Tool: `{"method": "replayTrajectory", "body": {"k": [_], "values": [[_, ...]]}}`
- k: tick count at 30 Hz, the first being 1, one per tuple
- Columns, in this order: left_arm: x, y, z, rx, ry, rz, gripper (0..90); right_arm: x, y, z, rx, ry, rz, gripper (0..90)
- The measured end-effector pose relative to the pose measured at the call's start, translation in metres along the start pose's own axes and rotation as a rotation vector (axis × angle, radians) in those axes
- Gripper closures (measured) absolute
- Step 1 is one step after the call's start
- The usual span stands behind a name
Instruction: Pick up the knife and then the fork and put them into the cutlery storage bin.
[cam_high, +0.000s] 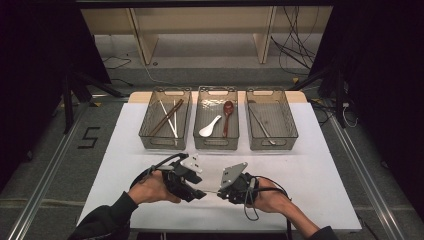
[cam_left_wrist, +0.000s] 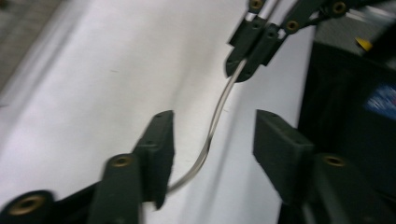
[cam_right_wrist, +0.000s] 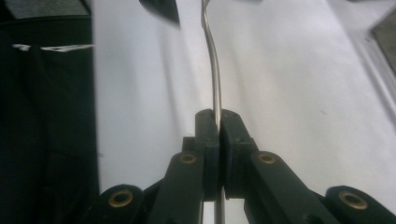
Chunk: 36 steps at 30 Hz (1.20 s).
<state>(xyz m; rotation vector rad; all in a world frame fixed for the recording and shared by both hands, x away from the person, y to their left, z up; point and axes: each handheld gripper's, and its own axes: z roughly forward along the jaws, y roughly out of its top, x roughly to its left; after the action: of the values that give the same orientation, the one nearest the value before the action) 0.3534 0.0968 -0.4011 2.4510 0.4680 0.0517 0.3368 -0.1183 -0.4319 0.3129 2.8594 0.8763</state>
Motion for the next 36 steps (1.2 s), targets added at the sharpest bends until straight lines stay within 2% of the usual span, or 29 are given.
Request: {"method": "replayTrajectory", "body": {"k": [4,7,11,21,24,36], "values": [[0.009,-0.005,-0.011,-0.118,0.042,-0.067,32.1,-0.010,-0.006,-0.005,0.010,-0.037,0.026,87.7],[0.015,-0.010,-0.018,-0.192,0.076,-0.103,28.3,-0.016,-0.010,-0.009,0.008,-0.068,0.060,87.7],[0.021,-0.018,-0.025,-0.248,0.109,-0.146,24.2,-0.027,-0.016,-0.016,0.001,-0.105,0.104,87.7],[0.029,-0.038,-0.035,-0.340,0.186,-0.227,19.6,-0.046,-0.028,-0.034,-0.028,-0.187,0.208,87.6],[0.030,-0.044,-0.038,-0.356,0.208,-0.239,18.5,-0.053,-0.032,-0.040,-0.040,-0.220,0.242,87.7],[0.032,-0.064,-0.046,-0.407,0.262,-0.293,16.5,-0.076,-0.041,-0.064,-0.089,-0.296,0.342,87.6]]}}
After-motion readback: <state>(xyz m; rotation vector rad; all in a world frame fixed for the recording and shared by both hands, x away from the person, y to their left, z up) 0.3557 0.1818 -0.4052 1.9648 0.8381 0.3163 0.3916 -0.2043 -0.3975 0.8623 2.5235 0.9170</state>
